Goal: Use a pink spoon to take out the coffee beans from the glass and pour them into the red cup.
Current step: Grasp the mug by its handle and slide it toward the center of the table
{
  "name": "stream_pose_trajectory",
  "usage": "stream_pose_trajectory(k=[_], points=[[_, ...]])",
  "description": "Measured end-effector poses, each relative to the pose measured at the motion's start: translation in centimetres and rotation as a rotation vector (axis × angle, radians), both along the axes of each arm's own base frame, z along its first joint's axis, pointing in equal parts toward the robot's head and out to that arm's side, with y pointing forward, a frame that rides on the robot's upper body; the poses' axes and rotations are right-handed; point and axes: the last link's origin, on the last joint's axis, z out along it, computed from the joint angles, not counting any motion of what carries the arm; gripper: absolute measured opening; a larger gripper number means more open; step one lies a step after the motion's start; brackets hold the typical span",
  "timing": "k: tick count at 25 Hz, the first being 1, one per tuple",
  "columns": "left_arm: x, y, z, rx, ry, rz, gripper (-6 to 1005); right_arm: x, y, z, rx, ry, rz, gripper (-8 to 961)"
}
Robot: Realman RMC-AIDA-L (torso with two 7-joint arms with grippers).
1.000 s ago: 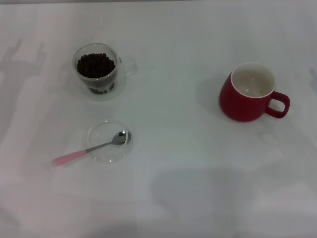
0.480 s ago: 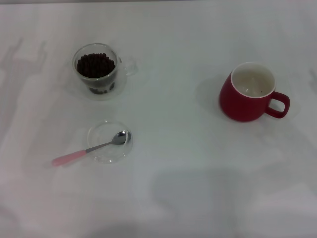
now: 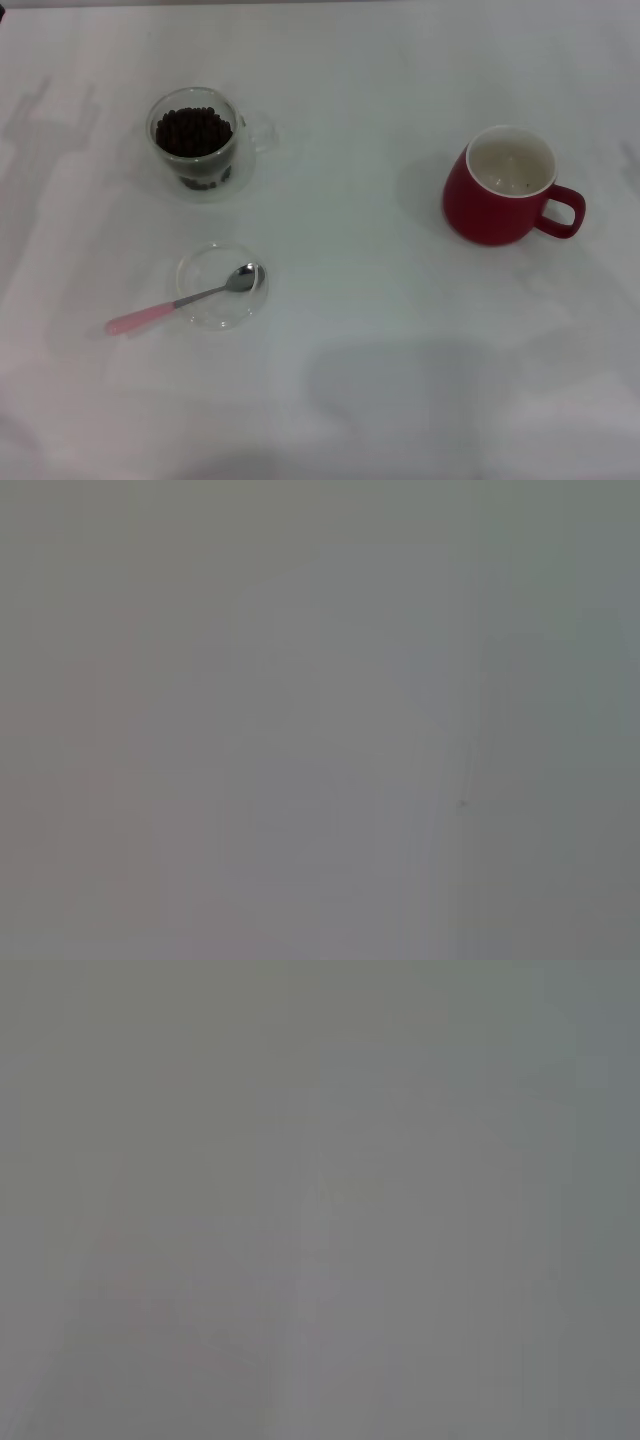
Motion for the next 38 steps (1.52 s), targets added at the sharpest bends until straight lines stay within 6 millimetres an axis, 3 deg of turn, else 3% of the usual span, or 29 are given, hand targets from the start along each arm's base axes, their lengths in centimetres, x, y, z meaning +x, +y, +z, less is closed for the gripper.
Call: stream_pose_trajectory(k=[38], points=[[0.01, -0.10, -0.35, -0.009, -0.009, 0.005, 593, 0.11, -0.23, 0.02, 0.002, -0.002, -0.005, 757]])
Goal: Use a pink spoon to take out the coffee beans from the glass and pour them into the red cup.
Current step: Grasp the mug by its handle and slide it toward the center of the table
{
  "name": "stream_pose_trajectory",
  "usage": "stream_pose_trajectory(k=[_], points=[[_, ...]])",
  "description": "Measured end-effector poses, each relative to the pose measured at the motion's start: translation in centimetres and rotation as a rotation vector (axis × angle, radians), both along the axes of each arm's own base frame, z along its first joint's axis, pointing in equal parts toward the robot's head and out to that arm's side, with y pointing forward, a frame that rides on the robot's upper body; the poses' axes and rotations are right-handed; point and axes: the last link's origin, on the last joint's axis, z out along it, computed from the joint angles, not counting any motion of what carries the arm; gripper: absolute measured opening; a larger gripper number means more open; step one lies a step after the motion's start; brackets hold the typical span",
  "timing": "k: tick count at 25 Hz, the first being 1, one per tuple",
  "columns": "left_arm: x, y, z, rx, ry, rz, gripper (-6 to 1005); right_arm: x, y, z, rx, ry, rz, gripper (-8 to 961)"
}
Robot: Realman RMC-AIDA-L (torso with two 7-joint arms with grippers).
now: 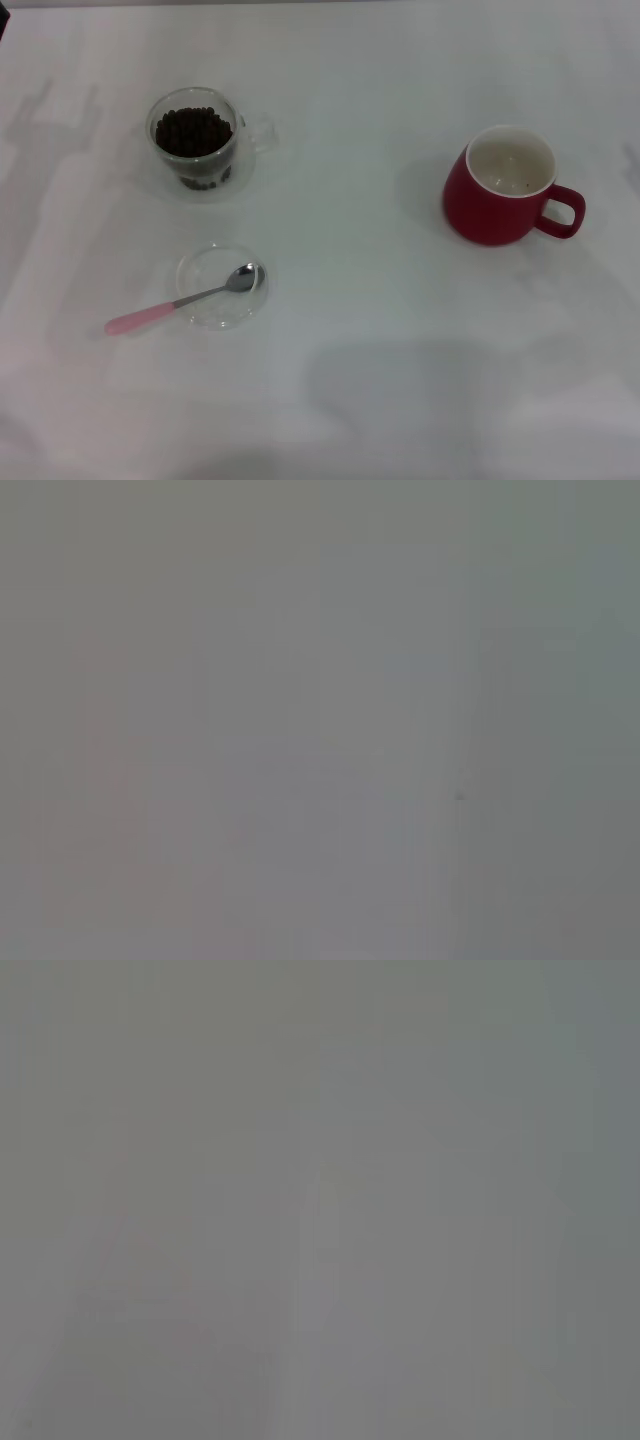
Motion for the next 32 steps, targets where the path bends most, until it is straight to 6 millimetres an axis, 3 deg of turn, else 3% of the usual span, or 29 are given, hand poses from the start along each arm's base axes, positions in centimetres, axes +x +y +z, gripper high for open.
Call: stream_pose_trajectory(k=[7, 16, 32], points=[[-0.2, -0.3, 0.0, 0.001, 0.000, 0.004, 593, 0.1, -1.0, -0.1, -0.018, 0.012, 0.013, 756], [-1.3, -1.2, 0.2, 0.004, 0.002, 0.032, 594, 0.1, -2.9, -0.6, -0.165, 0.038, 0.068, 754], [-2.8, -2.7, 0.2, 0.005, 0.019, 0.074, 594, -1.2, -3.6, -3.7, -0.405, -0.011, 0.173, 752]])
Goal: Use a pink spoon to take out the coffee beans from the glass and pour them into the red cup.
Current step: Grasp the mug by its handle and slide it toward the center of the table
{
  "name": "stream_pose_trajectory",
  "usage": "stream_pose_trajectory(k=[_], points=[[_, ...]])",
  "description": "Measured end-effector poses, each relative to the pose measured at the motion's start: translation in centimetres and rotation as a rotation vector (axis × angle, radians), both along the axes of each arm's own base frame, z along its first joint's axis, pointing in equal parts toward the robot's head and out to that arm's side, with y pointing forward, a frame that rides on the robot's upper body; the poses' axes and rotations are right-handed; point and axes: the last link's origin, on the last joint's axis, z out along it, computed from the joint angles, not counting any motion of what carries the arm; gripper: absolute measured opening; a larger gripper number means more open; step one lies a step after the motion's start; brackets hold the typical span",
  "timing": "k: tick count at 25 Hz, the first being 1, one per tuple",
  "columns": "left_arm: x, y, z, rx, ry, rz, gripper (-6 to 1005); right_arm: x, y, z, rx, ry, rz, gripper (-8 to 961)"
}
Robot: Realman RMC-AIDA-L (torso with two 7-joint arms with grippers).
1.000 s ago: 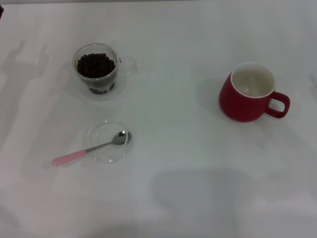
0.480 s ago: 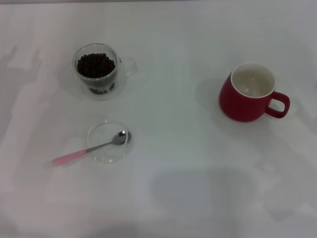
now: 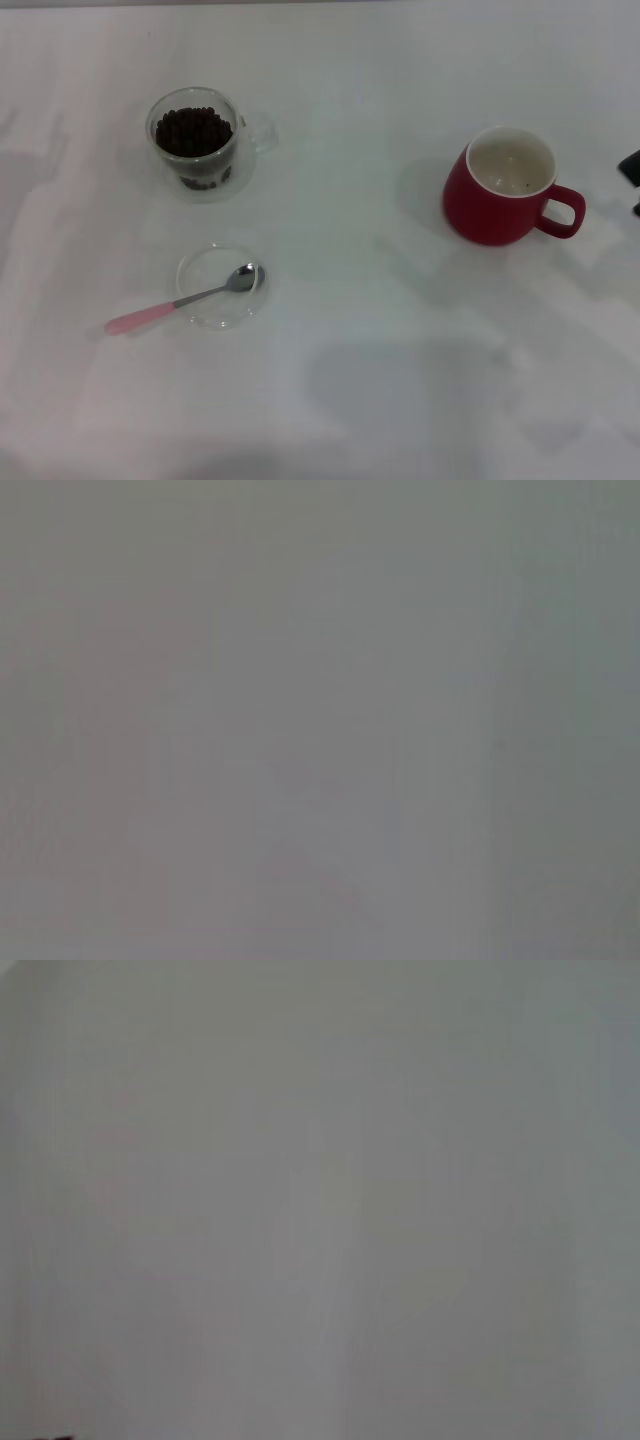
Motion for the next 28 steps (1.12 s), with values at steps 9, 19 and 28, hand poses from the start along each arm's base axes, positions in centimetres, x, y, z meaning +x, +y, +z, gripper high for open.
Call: stream_pose_trajectory(k=[9, 19, 28], points=[[-1.2, -1.0, 0.8, 0.019, 0.032, 0.029, 593, -0.3, 0.1, -2.9, -0.112, -0.033, -0.018, 751], [-1.6, -1.3, 1.1, 0.021, 0.043, 0.038, 593, 1.5, 0.5, -5.1, -0.170, -0.115, -0.168, 749], [-2.1, -2.7, 1.5, 0.033, 0.055, 0.025, 594, 2.5, 1.2, -4.7, -0.089, -0.162, -0.237, 748]])
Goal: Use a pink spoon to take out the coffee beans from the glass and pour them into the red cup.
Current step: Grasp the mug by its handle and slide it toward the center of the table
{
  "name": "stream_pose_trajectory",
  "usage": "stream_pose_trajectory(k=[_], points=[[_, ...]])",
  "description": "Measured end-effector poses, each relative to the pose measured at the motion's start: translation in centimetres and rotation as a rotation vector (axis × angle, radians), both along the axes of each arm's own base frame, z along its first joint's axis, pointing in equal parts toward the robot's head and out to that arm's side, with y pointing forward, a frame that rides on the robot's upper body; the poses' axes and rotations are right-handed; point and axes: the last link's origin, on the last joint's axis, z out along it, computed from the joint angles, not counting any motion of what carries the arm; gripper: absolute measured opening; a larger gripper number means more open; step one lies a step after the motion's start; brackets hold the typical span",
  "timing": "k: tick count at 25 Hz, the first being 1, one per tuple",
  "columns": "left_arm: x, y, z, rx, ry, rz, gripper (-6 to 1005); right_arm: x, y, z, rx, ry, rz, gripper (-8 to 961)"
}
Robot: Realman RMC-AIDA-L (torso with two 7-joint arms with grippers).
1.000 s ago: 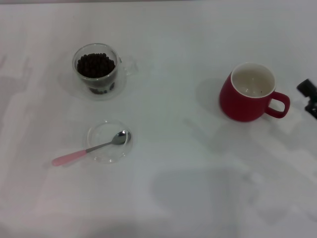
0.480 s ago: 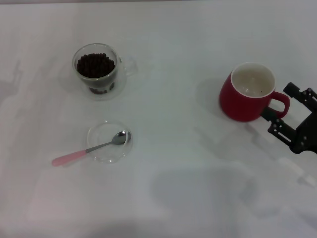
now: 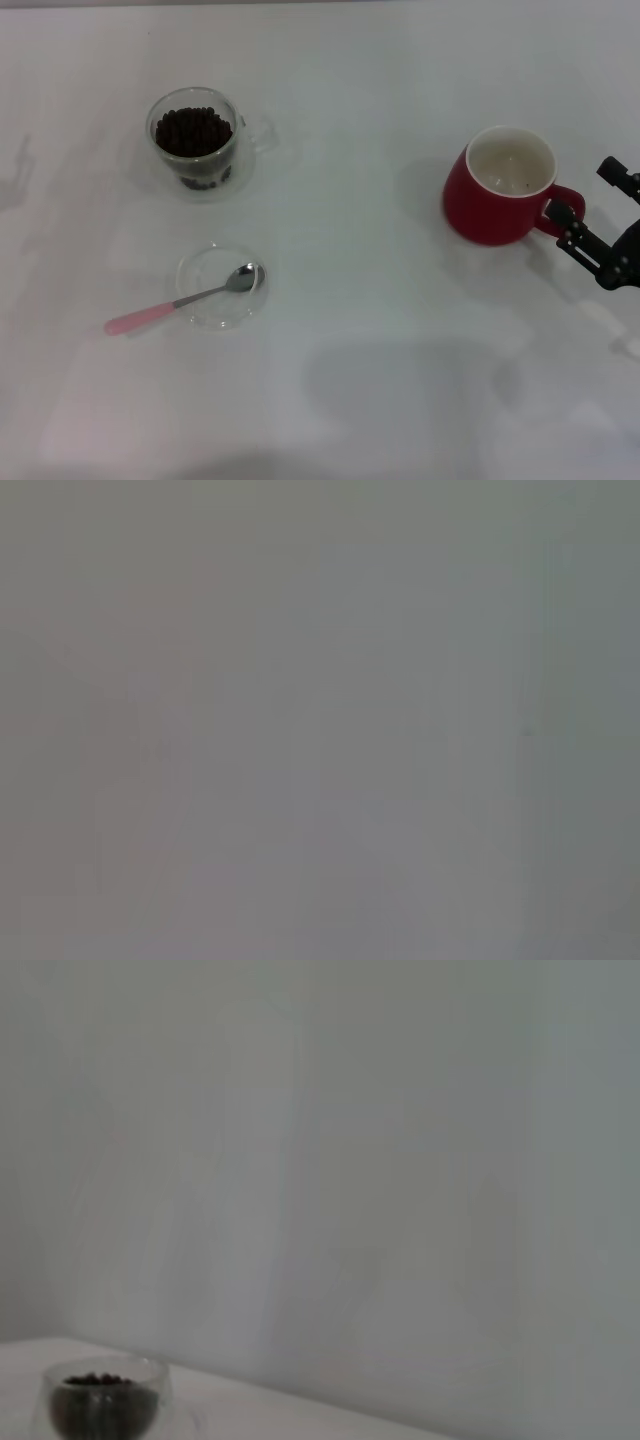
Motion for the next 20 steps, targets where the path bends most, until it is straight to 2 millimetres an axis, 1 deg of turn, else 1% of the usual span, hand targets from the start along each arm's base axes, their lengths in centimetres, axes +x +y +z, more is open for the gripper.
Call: stream_pose_trajectory(k=[8, 20], points=[[-0.1, -0.5, 0.0, -0.003, -0.012, -0.005, 594, 0.7, 1.0, -0.5, -0.021, -0.040, -0.054, 747], [-0.2, -0.6, 0.0, -0.002, -0.013, -0.003, 593, 2.1, 1.5, -0.7, -0.027, -0.078, -0.144, 745]])
